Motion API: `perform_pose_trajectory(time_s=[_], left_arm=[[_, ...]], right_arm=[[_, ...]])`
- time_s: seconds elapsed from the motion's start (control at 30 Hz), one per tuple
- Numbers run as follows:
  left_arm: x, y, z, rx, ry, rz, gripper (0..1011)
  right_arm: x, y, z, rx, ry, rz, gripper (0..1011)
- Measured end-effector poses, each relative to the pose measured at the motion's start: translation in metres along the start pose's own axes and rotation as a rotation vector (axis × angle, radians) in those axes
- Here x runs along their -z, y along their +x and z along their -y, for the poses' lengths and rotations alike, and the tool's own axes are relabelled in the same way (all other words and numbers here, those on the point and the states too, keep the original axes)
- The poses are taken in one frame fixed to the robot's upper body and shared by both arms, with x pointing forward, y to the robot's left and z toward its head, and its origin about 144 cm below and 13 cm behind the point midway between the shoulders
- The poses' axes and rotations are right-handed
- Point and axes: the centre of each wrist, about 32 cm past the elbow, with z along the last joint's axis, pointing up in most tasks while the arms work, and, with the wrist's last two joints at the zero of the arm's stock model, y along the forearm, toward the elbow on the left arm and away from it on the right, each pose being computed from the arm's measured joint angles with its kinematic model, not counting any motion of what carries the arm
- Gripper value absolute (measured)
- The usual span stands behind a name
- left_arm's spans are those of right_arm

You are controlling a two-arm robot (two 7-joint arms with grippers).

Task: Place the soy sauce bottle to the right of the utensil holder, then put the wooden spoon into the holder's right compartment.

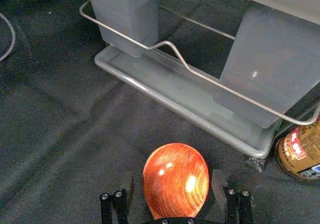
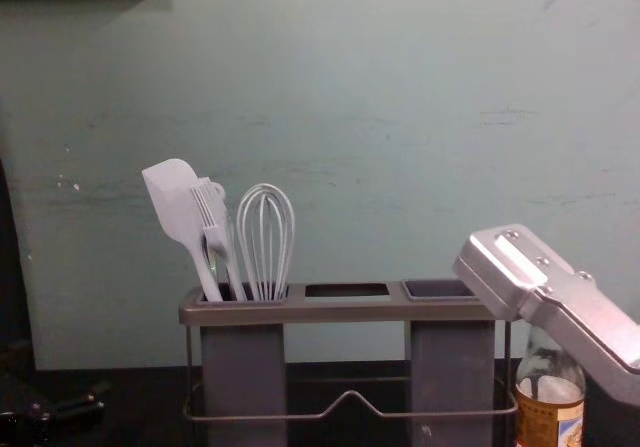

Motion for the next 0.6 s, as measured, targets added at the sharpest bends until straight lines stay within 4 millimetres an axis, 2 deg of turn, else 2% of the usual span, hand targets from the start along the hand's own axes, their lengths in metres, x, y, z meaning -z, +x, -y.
perform_pose_trajectory(time_s=[0.6], left_arm=[[0.0,0.0,0.0,0.0,0.0,0.0,1005]], right_arm=[[0.0005,-0.0008,-0.0103,0.011,0.002,-0.015,1000]])
